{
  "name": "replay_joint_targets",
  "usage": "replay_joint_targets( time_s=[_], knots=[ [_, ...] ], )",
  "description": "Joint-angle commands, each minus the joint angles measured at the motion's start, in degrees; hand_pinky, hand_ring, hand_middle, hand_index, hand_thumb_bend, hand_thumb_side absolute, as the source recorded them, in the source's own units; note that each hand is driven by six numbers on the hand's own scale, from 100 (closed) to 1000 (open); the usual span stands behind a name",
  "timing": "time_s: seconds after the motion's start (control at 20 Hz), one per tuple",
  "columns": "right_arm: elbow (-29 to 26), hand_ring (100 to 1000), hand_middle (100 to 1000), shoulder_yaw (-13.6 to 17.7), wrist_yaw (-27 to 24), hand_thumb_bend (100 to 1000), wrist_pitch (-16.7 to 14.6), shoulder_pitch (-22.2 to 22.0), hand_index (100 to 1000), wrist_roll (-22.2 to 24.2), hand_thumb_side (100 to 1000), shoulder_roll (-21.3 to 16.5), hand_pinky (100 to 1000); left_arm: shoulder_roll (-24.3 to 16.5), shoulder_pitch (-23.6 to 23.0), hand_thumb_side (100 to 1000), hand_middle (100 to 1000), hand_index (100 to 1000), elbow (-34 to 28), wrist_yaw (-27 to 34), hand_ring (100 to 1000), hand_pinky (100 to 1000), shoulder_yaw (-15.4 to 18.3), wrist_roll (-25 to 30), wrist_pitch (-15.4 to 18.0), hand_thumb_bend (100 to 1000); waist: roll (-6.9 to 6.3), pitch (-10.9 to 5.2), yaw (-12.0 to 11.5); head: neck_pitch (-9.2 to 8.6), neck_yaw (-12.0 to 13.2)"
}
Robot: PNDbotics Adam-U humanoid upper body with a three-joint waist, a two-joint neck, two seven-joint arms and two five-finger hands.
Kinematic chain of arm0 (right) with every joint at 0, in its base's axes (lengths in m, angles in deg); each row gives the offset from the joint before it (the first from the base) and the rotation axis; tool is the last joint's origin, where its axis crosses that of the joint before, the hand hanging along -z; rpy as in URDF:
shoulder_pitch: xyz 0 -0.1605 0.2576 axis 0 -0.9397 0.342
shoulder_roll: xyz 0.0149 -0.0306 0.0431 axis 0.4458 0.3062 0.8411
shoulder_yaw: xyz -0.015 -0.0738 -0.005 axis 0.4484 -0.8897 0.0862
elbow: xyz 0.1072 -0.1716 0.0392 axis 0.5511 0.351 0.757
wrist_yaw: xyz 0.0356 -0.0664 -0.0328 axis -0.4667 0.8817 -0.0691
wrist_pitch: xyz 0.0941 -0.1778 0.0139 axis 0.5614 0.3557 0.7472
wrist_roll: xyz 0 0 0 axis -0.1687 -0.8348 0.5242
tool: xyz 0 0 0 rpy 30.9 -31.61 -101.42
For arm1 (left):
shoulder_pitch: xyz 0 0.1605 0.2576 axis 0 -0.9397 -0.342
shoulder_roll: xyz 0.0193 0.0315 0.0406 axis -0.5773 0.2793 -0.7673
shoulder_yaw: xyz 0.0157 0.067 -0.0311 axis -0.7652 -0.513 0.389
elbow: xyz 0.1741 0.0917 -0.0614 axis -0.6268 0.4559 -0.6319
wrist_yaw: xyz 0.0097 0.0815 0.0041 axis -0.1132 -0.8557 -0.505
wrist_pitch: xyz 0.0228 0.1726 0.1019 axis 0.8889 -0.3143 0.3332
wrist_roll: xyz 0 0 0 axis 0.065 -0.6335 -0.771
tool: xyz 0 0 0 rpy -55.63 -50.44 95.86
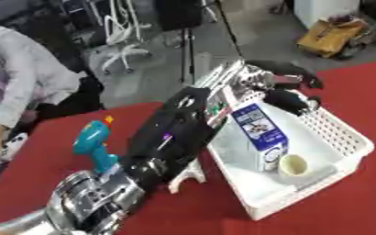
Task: Pick up objects on the table and place them in the box.
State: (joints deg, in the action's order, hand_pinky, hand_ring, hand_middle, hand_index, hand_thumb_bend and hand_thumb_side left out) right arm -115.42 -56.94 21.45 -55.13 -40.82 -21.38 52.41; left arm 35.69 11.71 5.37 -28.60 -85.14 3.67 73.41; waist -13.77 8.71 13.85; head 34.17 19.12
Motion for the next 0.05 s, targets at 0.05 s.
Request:
replay_joint_targets(
  time_s=[0.05],
  knots=[
    [-0.68,687,513,1.70,1.11,100,-0.04,-0.72,599,-0.17,387,-2.53,739,-6.18,-2.40,721,908,980,-14.22,5.51,893,699,1.09,-9.80,0.80,100,1.66,-1.41,-1.40,0.99,-4.07]
  ],
)
